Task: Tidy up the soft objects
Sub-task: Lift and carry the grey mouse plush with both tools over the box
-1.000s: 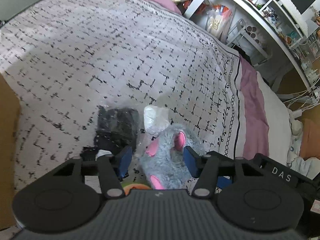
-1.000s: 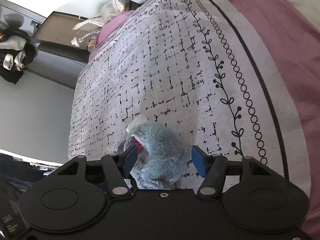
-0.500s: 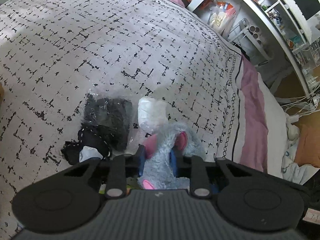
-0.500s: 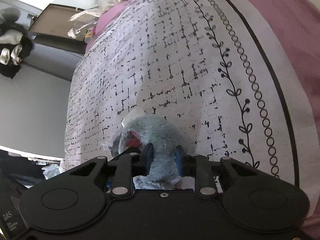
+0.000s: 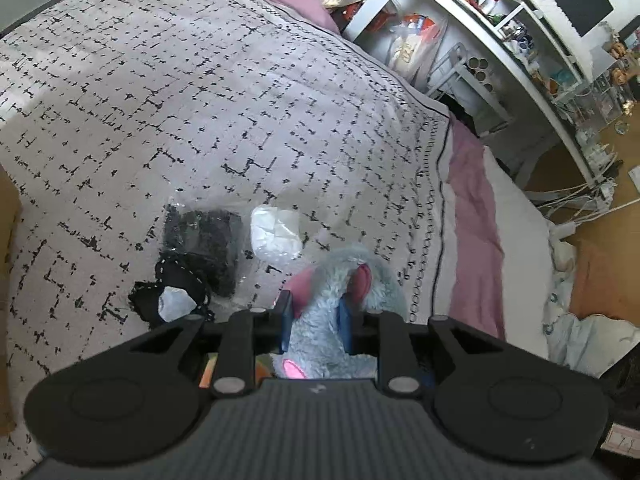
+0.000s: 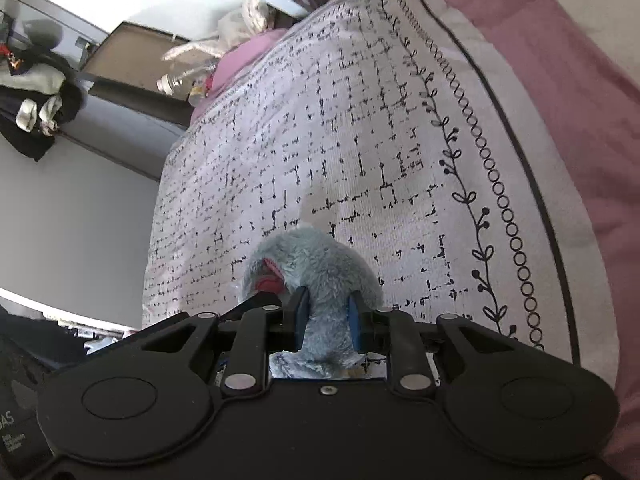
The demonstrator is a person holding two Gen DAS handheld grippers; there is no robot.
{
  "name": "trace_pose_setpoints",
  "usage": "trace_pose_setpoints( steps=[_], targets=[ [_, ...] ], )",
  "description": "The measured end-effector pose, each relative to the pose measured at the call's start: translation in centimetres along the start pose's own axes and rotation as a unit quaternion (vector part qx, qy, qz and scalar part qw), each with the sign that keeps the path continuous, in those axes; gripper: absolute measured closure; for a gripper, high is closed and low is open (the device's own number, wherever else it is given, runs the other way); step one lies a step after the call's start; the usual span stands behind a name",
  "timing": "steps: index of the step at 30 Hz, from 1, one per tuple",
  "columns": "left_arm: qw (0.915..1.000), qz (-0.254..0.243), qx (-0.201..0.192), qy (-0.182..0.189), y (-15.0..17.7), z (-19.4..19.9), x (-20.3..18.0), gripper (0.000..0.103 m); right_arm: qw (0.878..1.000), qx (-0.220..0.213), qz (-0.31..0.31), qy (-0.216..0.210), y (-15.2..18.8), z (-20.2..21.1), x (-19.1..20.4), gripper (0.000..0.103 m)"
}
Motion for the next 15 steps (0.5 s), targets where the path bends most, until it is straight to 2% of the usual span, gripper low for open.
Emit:
trace_pose_setpoints(
  steps=[5, 15],
  targets=[
    [0.9998, -0.017, -0.004, 0.013, 0.0, 1.8, -1.3, 0.081, 1.0, -0.022, -0.001, 0.003, -0.1, 2.0, 0.7, 0.082],
    [0.9991, -0.018, -0.024, 0.029, 0.0, 6.2, -1.8, 0.081, 0.999, -0.042, 0.013, -0.006, 0.8, 5.4, 3.5, 0.082]
  ],
)
Point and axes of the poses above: each gripper's, at about its wrist camera, not at the fingertips, and z roughly against the way its jaws point, x to its left, y to its underside, the point moved 7 cm from there along -z, roughly the way its jaws point, and after that the axes turned 3 degrees about -x, right-handed, at the moved point
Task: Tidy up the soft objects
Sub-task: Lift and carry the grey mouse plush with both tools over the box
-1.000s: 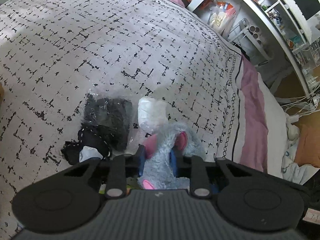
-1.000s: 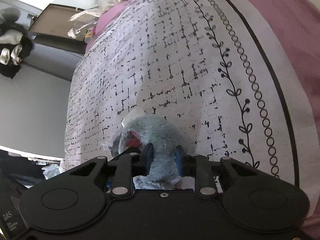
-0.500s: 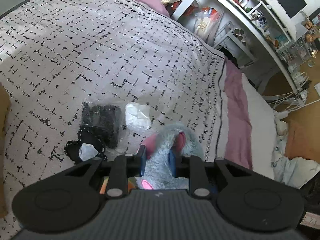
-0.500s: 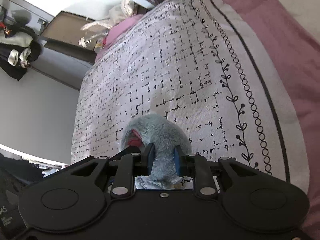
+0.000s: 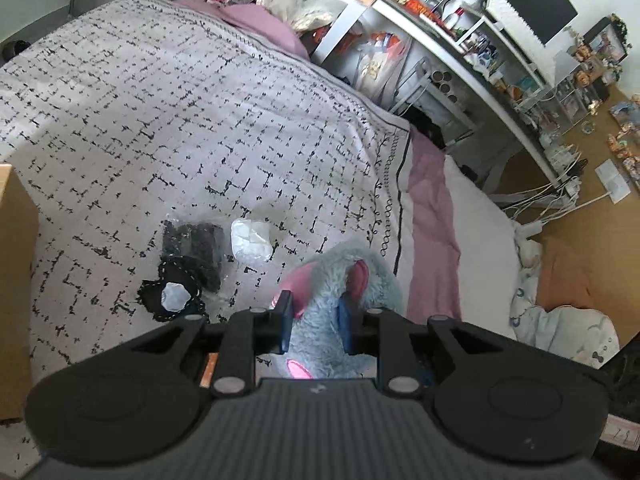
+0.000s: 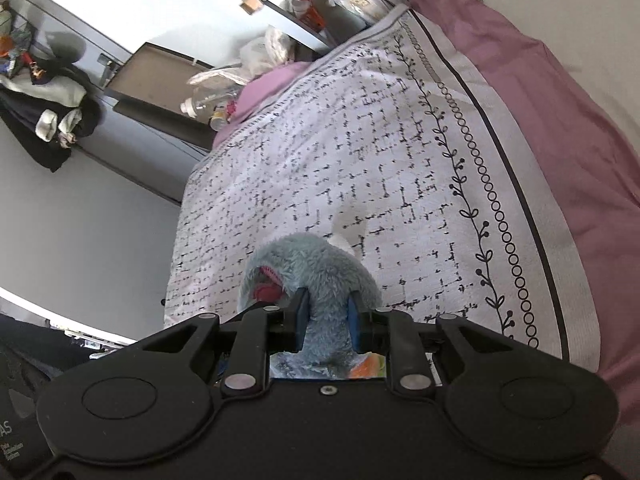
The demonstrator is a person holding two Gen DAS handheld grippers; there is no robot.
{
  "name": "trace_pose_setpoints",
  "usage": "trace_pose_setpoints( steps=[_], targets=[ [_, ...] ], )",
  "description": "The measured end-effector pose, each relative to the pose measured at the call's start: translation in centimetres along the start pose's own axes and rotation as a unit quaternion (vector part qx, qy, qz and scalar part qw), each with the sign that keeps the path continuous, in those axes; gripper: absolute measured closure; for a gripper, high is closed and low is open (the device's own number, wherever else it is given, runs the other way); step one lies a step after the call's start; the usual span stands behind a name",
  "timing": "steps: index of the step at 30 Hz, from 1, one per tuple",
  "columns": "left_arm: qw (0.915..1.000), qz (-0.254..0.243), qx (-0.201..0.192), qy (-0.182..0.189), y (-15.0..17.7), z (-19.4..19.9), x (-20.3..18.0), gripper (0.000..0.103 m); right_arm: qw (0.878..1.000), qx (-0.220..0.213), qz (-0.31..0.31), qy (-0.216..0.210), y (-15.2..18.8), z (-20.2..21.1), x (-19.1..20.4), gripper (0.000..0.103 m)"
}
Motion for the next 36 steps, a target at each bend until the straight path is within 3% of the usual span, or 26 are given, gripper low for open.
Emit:
trace_pose_setpoints(
  steps=[25, 36],
  targets=[
    [0.9979, 0.008, -0.062, 0.02, 0.7, 10.1, 1.9, 0.081, 0.998, -0.028, 0.058, -0.026, 3.9, 5.6, 7.0, 0.082],
    [0.9959, 0.025, -0.086, 0.015, 0.4, 13.6, 5.5, 0.081, 0.995, -0.02, 0.09, -0.038, 6.6, 5.4, 11.1, 0.082]
  ],
)
Point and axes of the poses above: each gripper's, at about its wrist camera, not at the fingertips, and z roughly against the way its jaws point, x to its left, y to its underside, the point moved 7 cm from there along -z, roughly the way its jaws point, and after that the axes turned 3 degrees about -x, right-handed, at the moved point
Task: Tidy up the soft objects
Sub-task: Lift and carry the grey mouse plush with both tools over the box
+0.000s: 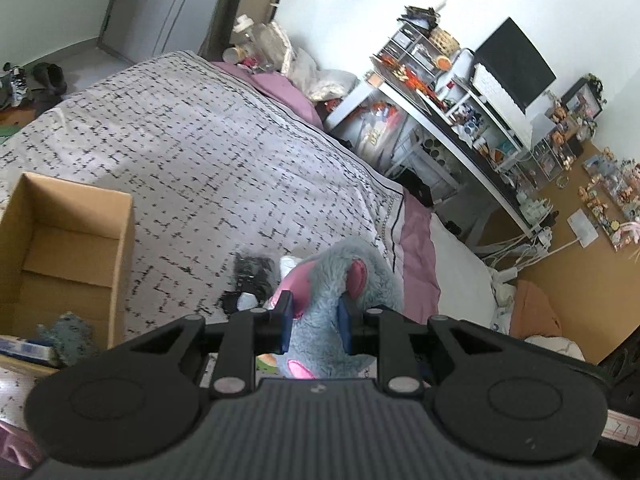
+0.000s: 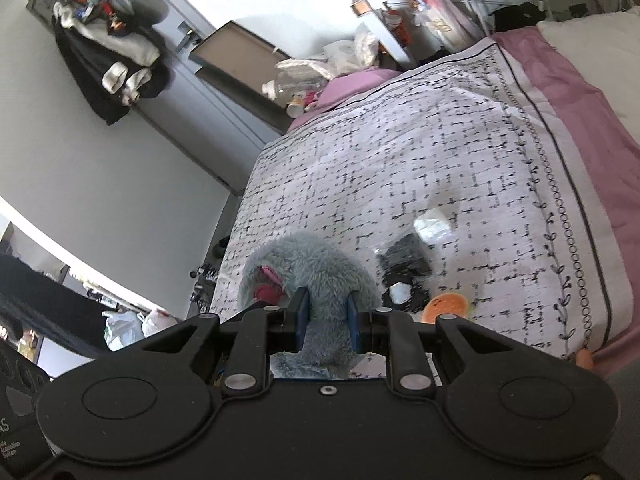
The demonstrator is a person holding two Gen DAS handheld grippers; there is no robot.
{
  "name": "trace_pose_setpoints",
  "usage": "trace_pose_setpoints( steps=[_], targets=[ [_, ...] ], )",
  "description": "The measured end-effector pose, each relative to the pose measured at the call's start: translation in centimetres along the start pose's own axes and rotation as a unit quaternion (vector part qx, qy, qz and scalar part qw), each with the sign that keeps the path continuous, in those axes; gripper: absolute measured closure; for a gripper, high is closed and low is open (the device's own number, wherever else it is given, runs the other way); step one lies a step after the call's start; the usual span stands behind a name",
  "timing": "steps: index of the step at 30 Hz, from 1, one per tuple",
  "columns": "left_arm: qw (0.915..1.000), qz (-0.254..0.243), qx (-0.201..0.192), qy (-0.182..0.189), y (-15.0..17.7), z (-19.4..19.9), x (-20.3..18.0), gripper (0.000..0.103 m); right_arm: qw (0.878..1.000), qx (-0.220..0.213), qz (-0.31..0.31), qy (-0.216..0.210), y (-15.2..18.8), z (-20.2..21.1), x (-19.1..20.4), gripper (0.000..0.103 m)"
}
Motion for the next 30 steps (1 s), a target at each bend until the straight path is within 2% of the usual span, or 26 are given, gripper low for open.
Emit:
trace_pose_setpoints(
  steps=[21, 30],
  targets=[
    [0.9979, 0.057, -0.026, -0.015, -1.5, 4.0, 10.3, 0.081, 0.997, 0.034, 0.06, -0.023, 5.6, -4.5, 8.1, 0.082],
    [0.9953, 0.084, -0.029, -0.038, -2.0, 4.5, 15.5, 0.081, 0.994, 0.065, 0.081, -0.029, 8.5, -8.0, 11.3, 0.082]
  ],
)
Point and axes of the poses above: each gripper's, at about its wrist camera, not at the fingertips, and z roughly against the way its jaws point, x to its left, y to its underside, the point moved 7 cm from there along -z, roughly the way its jaws point, and after that the axes turned 3 degrees about -x, right-handed, at the moved point
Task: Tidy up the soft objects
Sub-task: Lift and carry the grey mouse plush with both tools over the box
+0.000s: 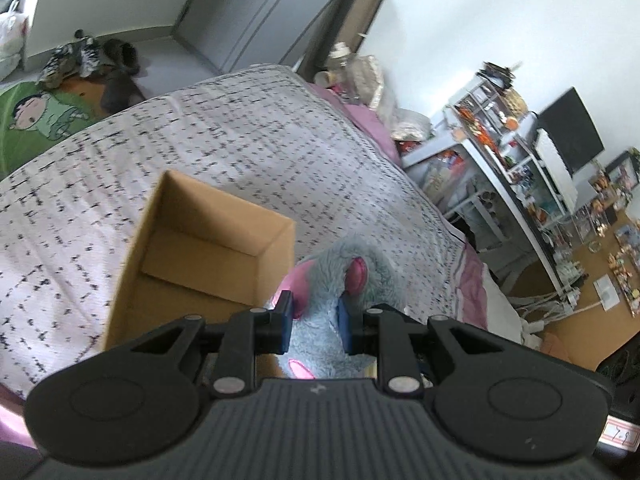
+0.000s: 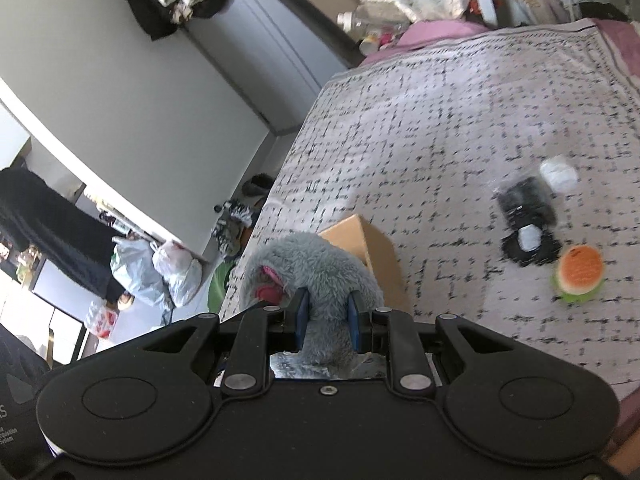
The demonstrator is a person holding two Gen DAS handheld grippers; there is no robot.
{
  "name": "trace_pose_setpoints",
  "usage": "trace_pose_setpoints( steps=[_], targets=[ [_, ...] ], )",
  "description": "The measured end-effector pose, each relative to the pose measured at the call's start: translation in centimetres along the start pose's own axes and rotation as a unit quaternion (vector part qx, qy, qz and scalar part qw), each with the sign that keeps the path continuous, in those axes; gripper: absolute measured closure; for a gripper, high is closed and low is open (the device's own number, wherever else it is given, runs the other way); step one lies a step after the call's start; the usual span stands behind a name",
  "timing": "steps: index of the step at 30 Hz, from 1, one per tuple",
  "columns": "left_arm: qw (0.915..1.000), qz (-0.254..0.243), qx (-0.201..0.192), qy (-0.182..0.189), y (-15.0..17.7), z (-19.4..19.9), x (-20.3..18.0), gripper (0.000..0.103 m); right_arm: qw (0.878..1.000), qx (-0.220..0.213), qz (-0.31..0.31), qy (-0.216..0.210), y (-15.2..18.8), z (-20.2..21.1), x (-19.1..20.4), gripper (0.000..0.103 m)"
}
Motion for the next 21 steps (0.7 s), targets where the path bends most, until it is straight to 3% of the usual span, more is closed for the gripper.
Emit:
trace_pose_setpoints(
  steps=[21],
  targets=[
    [0.9962, 0.04, 0.031, -0.071, -1.7, -3.3, 9.0, 0.081, 0.997, 0.082, -0.001, 0.003, 3.2, -9.4, 2.2, 0.081]
  ],
)
Point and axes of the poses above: each gripper's, at about its wrist camera, not at the fingertips, and z roughly against the way its jaws point, x to its left, y to its underside, the point moved 7 cm from there along -z, roughly the way its jaws point, and after that the axes turned 3 degrees about -x, right-handed, at the moved point
